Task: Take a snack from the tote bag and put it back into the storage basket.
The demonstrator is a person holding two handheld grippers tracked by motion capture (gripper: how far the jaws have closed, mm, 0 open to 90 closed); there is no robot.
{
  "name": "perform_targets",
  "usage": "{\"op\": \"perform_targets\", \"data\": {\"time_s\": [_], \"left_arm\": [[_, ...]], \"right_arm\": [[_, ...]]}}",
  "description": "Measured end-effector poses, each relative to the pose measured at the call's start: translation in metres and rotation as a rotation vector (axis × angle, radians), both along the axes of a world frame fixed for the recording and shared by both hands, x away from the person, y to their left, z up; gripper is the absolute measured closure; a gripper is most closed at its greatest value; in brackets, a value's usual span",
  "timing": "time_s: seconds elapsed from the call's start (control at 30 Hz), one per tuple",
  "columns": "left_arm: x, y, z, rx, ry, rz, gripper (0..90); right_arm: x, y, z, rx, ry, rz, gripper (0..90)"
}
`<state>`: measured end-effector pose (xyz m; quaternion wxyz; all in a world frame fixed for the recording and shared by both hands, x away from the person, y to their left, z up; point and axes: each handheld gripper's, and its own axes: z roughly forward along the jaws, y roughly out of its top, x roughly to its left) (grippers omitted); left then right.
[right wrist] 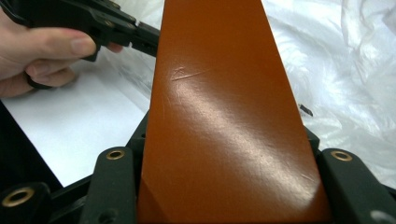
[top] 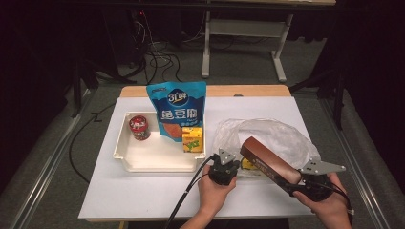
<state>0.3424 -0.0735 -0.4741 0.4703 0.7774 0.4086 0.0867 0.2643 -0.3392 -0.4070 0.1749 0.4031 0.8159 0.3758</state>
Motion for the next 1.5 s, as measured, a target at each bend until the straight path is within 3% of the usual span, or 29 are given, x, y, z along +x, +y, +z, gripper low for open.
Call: {"op": "perform_targets", "data": {"time_s": [0.17,0.33,0.43,0.57,0.77,0.93,1.07,1.13,1.3,1.33,1.5], "left_arm": [[-0.014,0.02,0.02,-0.008,-0.066,-0.031,89.9],[-0.02,0.038,0.035,-0.034,-0.085,-0.044,84.5],[-0.023,0.058,0.049,-0.055,-0.104,-0.061,80.9],[-0.026,0.081,0.057,-0.05,-0.129,-0.067,77.4],[-0.024,0.111,0.057,-0.075,-0.12,-0.066,69.6],[-0.023,0.126,0.053,-0.092,-0.12,-0.105,59.4],[-0.022,0.134,0.054,-0.094,-0.139,-0.132,49.1],[-0.02,0.138,0.054,-0.115,-0.139,-0.142,46.7],[-0.02,0.144,0.056,-0.106,-0.152,-0.162,43.5],[-0.022,0.143,0.056,-0.133,-0.143,-0.147,43.2],[-0.022,0.147,0.057,-0.11,-0.135,-0.163,40.8]], "right_arm": [[-0.001,0.005,0.005,-0.003,-0.015,0.022,46.0],[-0.001,0.01,0.009,-0.007,-0.024,0.041,46.0],[0.0,0.016,0.012,-0.007,-0.031,0.058,46.0],[0.002,0.022,0.015,-0.007,-0.035,0.083,46.0],[0.006,0.033,0.018,0.004,-0.039,0.129,46.0],[0.009,0.044,0.018,0.0,-0.042,0.165,46.0],[0.011,0.053,0.018,0.009,-0.038,0.203,46.0],[0.012,0.057,0.019,0.007,-0.039,0.221,46.0],[0.015,0.066,0.019,0.005,-0.041,0.26,46.0],[0.015,0.067,0.018,0.005,-0.035,0.265,46.0],[0.018,0.077,0.017,-0.005,-0.041,0.308,46.0]]}}
